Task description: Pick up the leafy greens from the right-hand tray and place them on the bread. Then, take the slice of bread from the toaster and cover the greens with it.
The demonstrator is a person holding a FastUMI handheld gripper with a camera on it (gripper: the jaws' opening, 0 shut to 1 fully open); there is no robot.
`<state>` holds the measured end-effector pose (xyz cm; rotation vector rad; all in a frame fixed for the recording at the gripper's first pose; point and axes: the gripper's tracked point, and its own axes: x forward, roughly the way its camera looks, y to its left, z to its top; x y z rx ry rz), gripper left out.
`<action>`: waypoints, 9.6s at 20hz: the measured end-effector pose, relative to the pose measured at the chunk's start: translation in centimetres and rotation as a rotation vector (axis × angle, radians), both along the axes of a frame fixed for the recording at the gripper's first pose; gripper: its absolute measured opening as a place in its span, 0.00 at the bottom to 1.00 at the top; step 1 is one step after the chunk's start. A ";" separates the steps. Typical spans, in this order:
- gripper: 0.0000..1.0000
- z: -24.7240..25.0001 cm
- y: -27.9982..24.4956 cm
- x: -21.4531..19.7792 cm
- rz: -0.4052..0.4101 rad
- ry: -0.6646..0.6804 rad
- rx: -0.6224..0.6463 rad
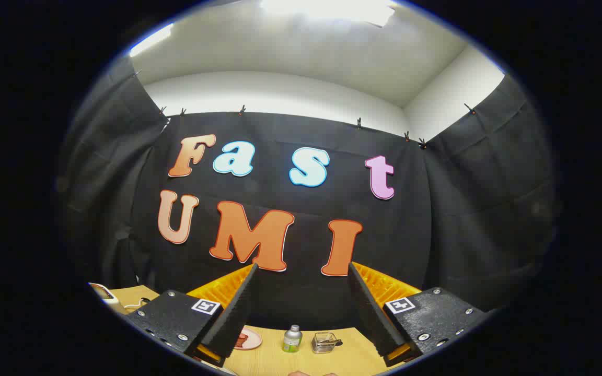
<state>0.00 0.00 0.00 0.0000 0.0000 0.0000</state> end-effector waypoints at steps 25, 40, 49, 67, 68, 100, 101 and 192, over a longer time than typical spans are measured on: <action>0.99 -13.9 -0.1 -2.5 0.070 0.414 -0.054; 0.99 -33.4 3.0 -12.1 0.174 1.075 -0.017; 0.90 -42.6 3.7 -18.2 0.222 1.407 -0.029; 0.65 -47.8 4.1 -19.5 0.217 1.571 -0.020; 0.59 -48.0 3.8 -19.3 0.206 1.561 -0.015; 0.02 -36.8 24.1 -16.4 0.591 1.409 0.098; 0.02 -37.3 24.5 -16.5 0.598 1.421 0.084; 0.10 -18.3 51.6 -13.3 0.640 1.471 0.151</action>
